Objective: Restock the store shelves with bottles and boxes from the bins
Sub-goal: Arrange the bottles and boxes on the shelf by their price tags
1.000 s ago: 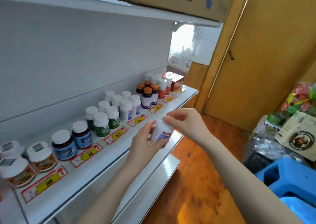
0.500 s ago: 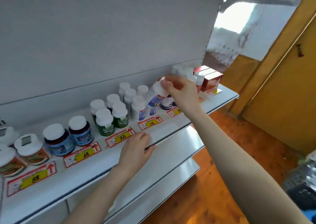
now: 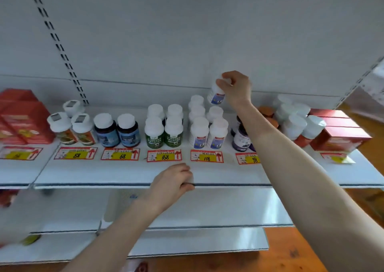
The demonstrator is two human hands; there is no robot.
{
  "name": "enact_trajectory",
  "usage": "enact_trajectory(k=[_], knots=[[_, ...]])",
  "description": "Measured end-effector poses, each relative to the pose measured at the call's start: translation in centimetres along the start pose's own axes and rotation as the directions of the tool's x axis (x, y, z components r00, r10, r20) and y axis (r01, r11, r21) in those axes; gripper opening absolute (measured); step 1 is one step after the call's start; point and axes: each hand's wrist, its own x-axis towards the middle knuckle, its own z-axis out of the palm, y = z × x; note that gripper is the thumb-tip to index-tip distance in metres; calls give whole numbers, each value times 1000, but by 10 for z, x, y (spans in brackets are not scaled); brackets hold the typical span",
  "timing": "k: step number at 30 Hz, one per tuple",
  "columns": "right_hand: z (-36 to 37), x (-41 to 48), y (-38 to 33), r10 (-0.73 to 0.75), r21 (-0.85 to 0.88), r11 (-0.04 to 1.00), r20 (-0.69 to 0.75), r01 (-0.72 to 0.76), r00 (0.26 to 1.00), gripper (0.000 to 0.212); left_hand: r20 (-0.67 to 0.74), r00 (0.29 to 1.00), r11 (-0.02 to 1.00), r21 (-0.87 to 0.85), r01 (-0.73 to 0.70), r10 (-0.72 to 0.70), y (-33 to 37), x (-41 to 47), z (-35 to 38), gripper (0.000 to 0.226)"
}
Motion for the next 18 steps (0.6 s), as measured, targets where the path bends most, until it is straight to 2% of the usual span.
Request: enact_trajectory(k=[7,12,16,18], knots=[[28,10,21,71,-177,984,213,-33,975,29,-17,1000,999,-49,6,-7,1,4,0,31],[38,7,33,164,-175,976,212,-127,964,26,-51,999,998,-64,-10,7,0,3,1,34],[36,7,30,183,-190,972,243,-138,953,18,-67,997,1000,22,-22,24,0,0,0,39],[33,5,26,188,-232,964,243,-132,952,22,-51,998,999,24,-45,46,1,-2,-2,42]])
